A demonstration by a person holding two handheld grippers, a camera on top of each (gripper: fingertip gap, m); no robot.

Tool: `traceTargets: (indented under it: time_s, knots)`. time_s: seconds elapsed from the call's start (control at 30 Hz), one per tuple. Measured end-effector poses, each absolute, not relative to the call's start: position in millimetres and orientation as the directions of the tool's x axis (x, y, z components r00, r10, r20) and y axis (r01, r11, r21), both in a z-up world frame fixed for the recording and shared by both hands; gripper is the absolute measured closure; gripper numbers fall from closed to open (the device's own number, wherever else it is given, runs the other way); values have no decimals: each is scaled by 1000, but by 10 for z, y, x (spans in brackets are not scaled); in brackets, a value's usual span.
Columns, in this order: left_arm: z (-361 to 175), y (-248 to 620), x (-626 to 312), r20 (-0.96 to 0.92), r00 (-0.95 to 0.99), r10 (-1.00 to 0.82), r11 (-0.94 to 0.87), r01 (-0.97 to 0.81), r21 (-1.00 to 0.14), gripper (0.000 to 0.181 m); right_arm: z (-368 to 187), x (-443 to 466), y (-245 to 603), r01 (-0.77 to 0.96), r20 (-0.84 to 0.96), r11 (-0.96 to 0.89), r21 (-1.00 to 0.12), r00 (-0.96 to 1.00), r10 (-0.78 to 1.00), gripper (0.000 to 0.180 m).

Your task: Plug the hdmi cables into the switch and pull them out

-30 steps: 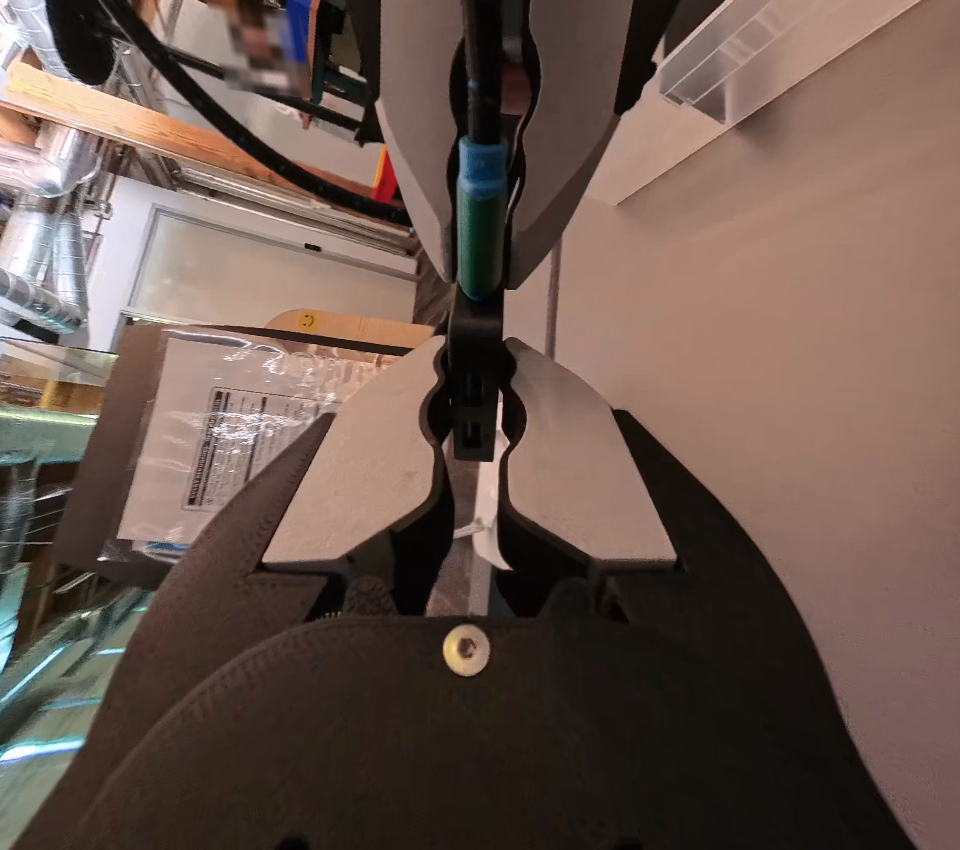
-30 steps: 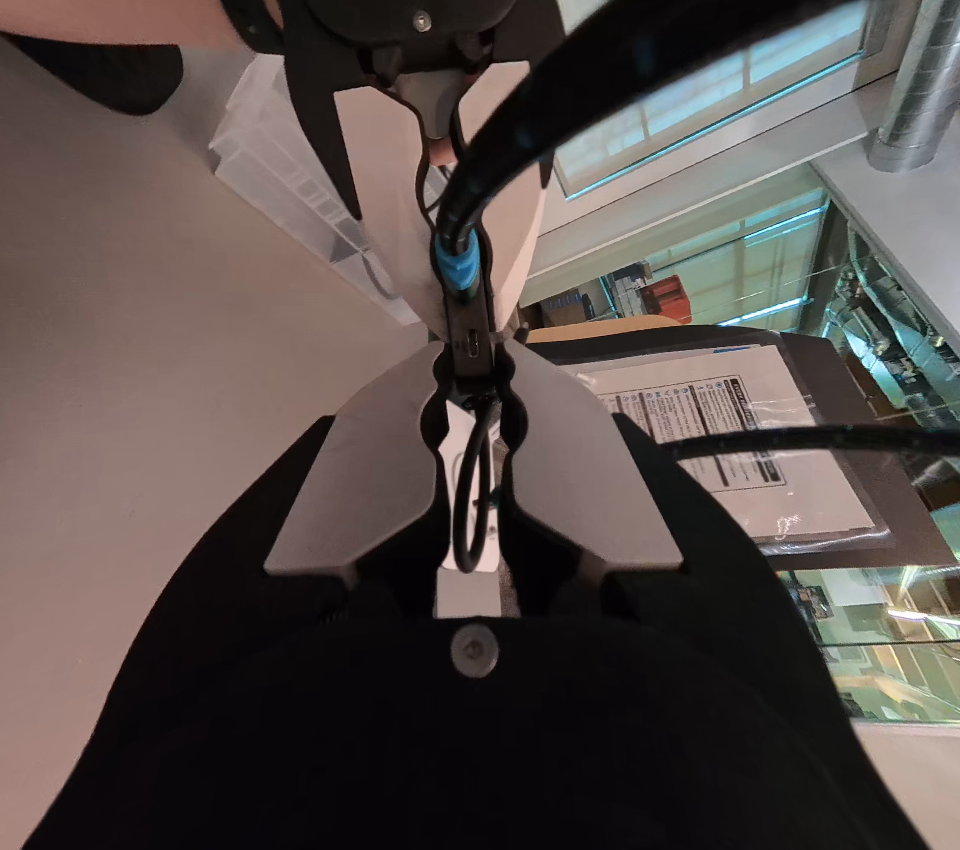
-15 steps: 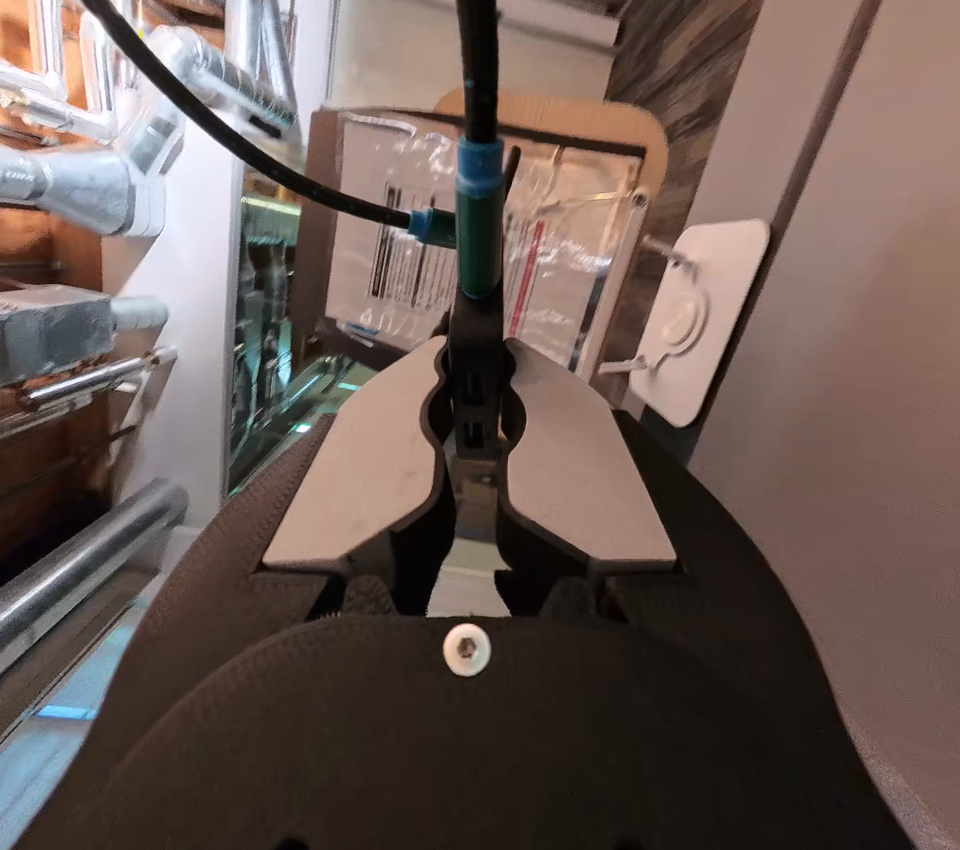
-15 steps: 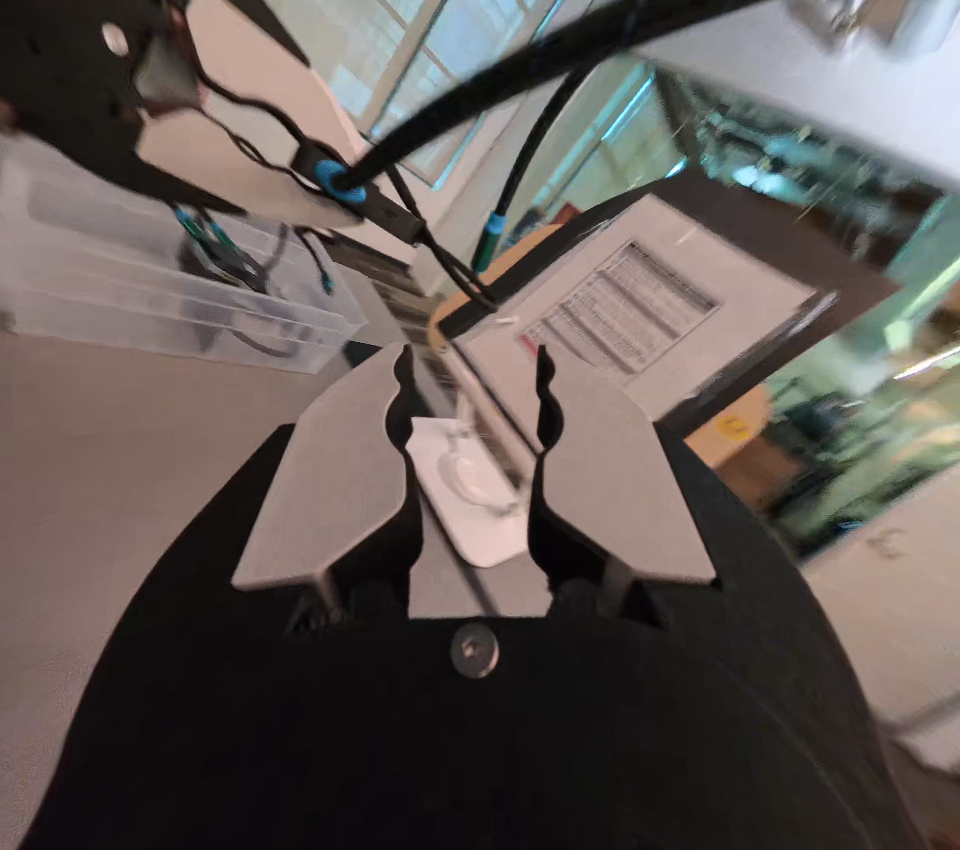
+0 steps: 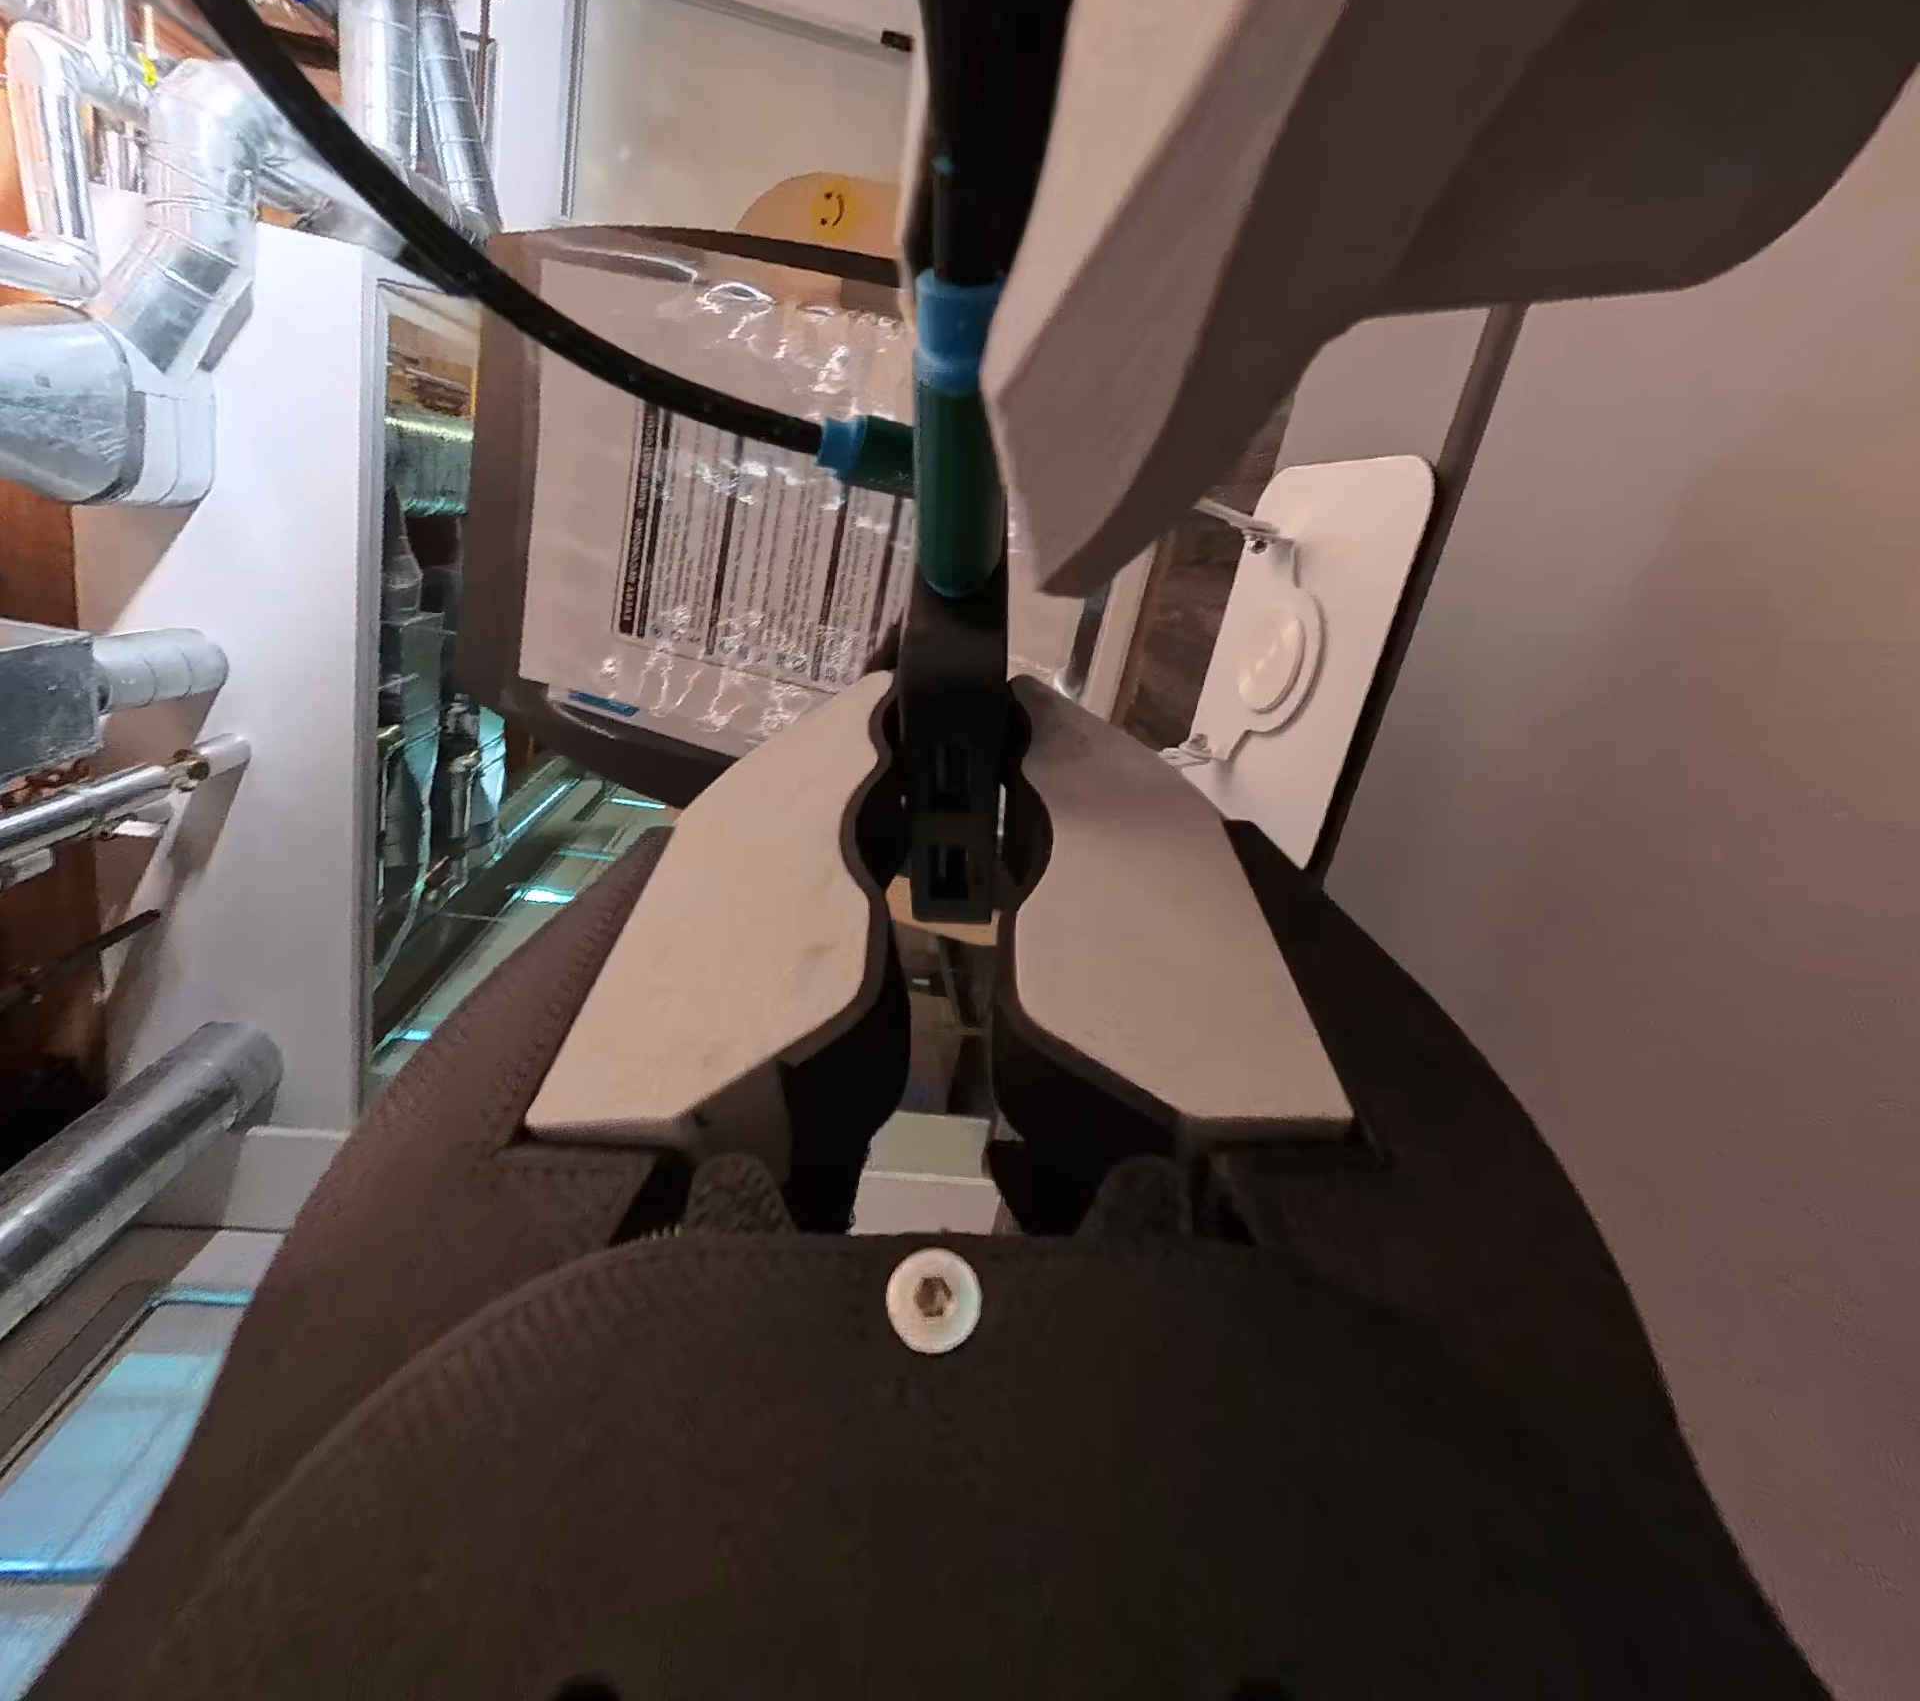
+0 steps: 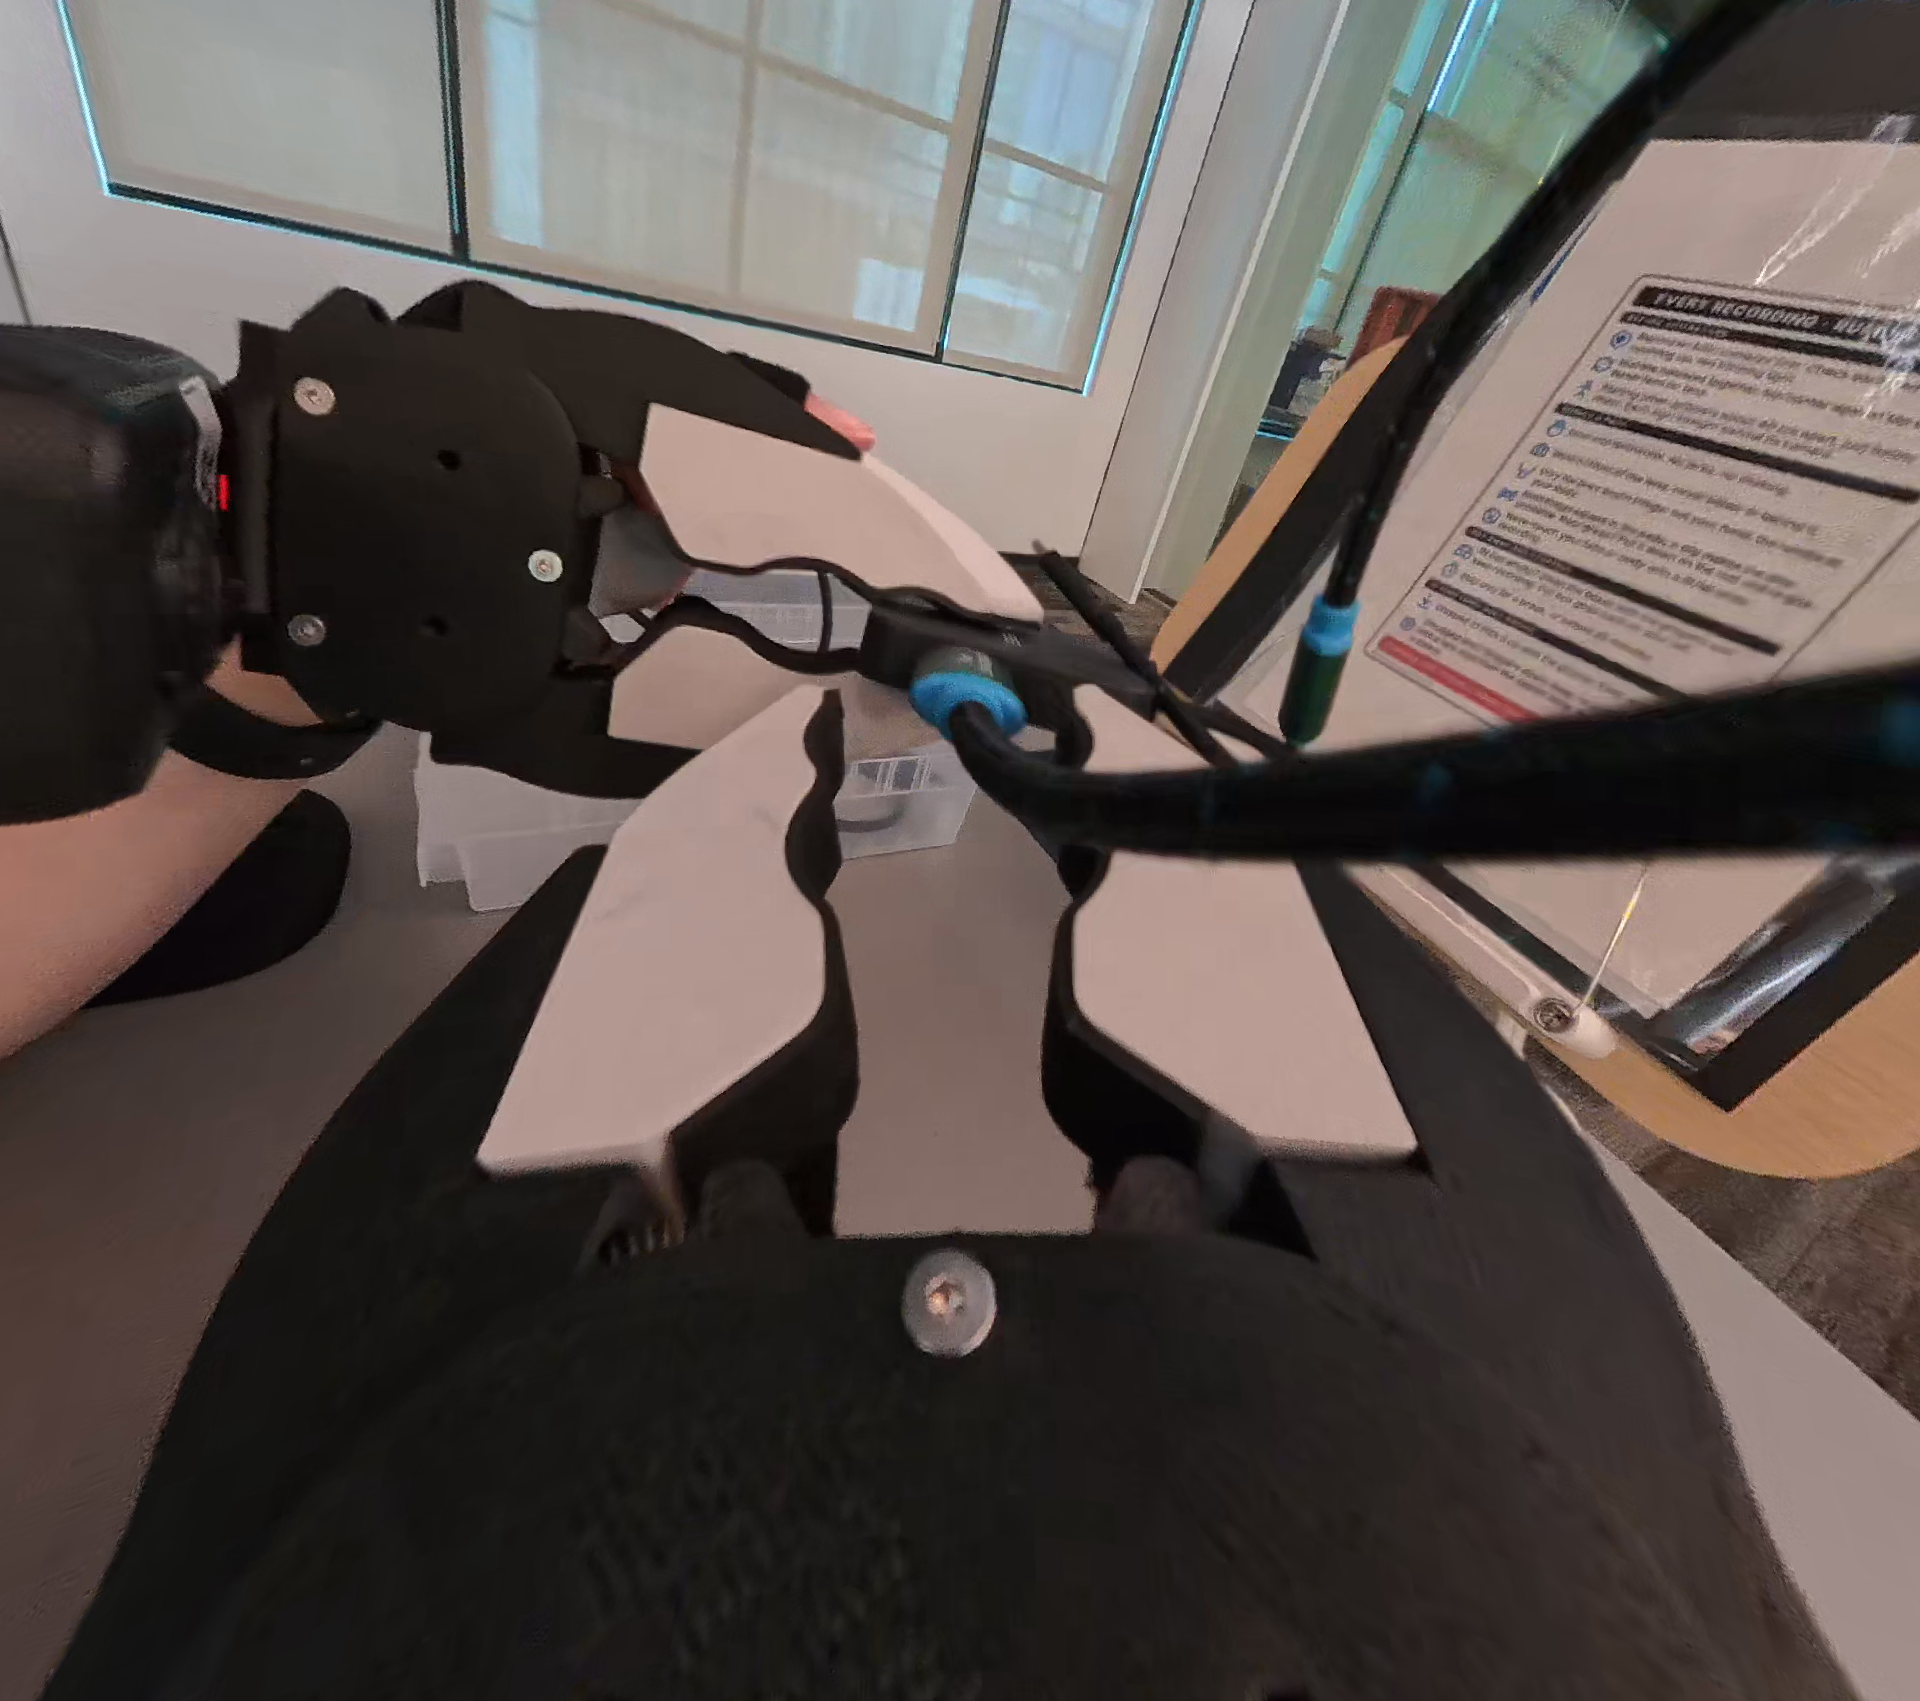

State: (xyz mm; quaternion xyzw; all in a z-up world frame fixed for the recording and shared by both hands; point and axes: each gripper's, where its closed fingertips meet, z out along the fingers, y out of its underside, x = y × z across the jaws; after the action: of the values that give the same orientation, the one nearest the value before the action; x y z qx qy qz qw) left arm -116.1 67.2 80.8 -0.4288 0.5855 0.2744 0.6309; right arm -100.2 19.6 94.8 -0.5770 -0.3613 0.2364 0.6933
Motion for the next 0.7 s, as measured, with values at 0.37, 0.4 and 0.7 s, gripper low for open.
traceTargets:
  time_s: [0.37, 0.4, 0.7]
  knots:
    - [844, 657, -1155, -973, 183, -140, 500, -835, -229, 168, 1015, -942, 202, 113, 218, 194, -975, 683, 697, 152]
    - [852, 659, -1151, -973, 188, -137, 500, -834, -232, 168, 1011, -952, 202, 117, 223, 197, -973, 685, 693, 152]
    - [863, 656, -1086, -984, 156, -82, 497, -850, -176, 168, 962, -933, 244, 65, 167, 169, -984, 682, 712, 158]
